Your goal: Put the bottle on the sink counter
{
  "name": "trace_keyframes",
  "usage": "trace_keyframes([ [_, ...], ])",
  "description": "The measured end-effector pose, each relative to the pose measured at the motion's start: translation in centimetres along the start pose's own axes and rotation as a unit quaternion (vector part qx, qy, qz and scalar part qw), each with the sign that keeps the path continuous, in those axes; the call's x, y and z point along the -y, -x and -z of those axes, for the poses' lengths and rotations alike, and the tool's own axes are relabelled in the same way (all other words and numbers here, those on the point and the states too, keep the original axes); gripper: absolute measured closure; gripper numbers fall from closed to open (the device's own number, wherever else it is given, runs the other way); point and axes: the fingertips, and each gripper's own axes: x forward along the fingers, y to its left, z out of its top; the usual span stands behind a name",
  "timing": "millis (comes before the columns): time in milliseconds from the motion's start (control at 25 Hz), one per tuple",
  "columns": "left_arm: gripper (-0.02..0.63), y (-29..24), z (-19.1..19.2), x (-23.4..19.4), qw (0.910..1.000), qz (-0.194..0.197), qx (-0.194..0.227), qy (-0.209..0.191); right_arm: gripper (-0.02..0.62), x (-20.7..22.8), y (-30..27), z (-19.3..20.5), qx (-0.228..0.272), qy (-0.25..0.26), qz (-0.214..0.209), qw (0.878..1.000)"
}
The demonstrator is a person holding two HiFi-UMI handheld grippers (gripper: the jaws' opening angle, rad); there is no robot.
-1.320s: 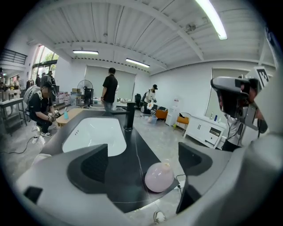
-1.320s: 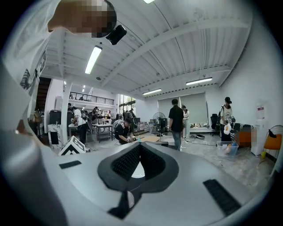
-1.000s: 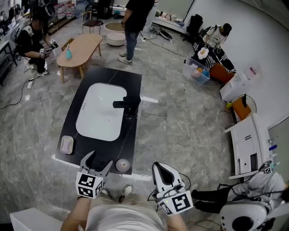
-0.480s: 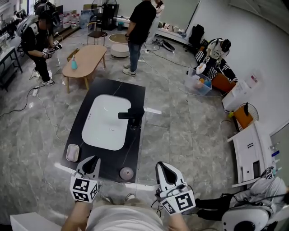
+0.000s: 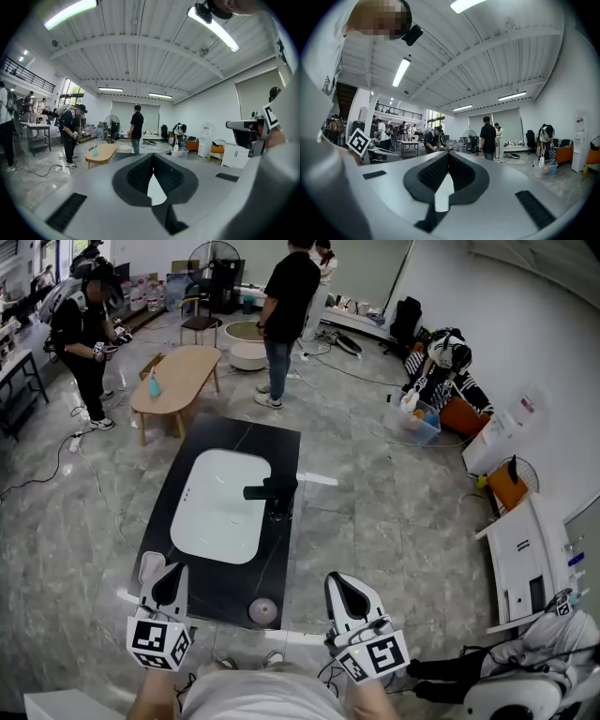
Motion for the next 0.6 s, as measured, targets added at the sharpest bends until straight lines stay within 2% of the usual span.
trace_keyframes([
  [280, 0.592, 1.2, -3.4, -1.2, 0.9989, -0.022, 0.040, 0.009, 0.584, 1.7, 0.2, 0.2, -0.007, -0.002, 0.010, 1.000],
  [600, 0.592, 2.9, -6.5, -1.3, 0.9970, -0.038, 0.067, 0.013, 0.584, 3.4, 1.0, 0.5, -0.012, -0.003, 0.023, 1.000],
])
